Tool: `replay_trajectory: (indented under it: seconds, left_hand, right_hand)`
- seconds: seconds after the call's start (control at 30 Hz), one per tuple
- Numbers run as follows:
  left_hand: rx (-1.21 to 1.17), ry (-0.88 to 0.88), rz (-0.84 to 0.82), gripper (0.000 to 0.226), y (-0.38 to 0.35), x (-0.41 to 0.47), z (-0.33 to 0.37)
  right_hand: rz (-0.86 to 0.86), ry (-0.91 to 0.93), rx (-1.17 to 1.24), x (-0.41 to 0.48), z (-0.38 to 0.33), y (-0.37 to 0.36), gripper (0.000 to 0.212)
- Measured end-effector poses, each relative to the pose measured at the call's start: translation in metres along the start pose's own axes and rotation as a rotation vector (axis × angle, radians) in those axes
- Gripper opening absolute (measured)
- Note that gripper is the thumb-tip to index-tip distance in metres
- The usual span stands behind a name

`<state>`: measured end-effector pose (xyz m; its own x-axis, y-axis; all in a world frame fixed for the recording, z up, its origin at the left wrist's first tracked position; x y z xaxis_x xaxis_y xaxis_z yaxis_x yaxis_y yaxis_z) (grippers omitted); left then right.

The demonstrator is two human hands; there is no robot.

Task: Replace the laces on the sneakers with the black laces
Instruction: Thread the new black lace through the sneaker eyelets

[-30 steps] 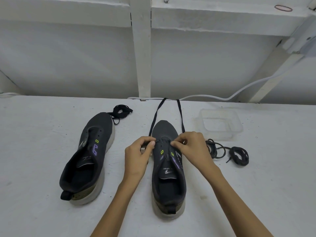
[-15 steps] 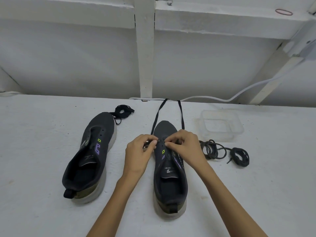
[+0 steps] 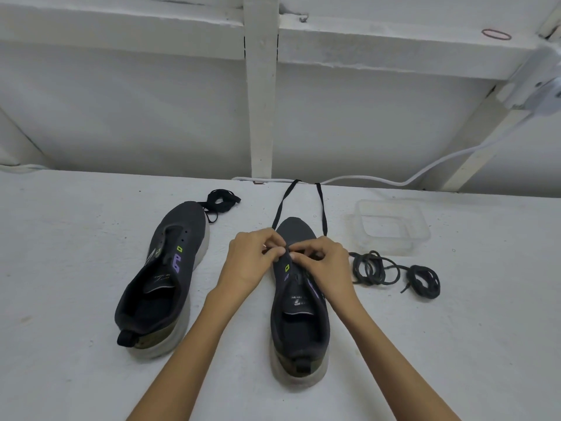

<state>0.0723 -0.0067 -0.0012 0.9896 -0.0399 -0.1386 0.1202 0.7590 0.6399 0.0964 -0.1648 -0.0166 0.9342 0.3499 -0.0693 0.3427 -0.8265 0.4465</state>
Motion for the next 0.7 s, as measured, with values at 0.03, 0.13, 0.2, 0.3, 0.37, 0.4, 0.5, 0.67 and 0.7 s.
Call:
replay_trajectory:
  seconds: [0.03,0.13,0.2,0.3,0.37,0.4,0.5,0.67,0.7]
  left_hand:
    - [-0.046,0.024,-0.002,0.012,0.001,0.003,-0.006]
    - [-0.047,0.063,-0.015,0.012,-0.004,0.006,-0.015]
    - [-0.020,0.073,-0.015,0.010,-0.009,0.005,-0.019]
    - [-0.059,0.074,0.012,0.006,-0.009,0.001,-0.022]
    - [-0.097,0.075,-0.006,0.016,-0.012,-0.001,-0.020]
    - [-0.108,0.081,-0.029,0.025,-0.015,-0.003,-0.018]
    - [-0.132,0.093,-0.074,0.046,-0.023,-0.007,-0.019]
    - [-0.199,0.104,-0.107,0.052,-0.020,-0.007,-0.018]
    - [-0.211,0.105,-0.109,0.053,-0.018,-0.007,-0.018]
  right_hand:
    - [0.006,-0.008,-0.063,0.000,-0.001,-0.001,0.018]
    - [-0.002,-0.037,-0.358,-0.001,-0.010,-0.005,0.009]
    - [-0.028,-0.057,-0.470,0.001,-0.012,-0.007,0.010]
    - [-0.064,-0.031,-0.593,0.005,-0.016,-0.011,0.012]
    - [-0.106,0.008,-0.636,0.007,-0.020,-0.016,0.012]
    - [-0.135,0.030,-0.645,0.008,-0.022,-0.018,0.011]
    - [-0.232,0.086,-0.641,0.011,-0.022,-0.020,0.011]
    - [-0.343,0.170,-0.703,0.011,-0.025,-0.027,0.012]
    - [-0.360,0.167,-0.671,0.013,-0.023,-0.026,0.010]
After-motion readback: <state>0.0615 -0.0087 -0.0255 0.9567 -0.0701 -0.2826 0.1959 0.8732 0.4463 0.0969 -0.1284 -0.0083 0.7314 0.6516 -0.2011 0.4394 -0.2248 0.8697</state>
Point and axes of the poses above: each hand's wrist, its own x-axis towards the middle knuckle, its own y-axis out of the back of the hand, z = x × y, the point moved 10 cm from there along x, towards the middle knuckle, and after that the axes turned 13 degrees about -z, right-handed, at the moved point
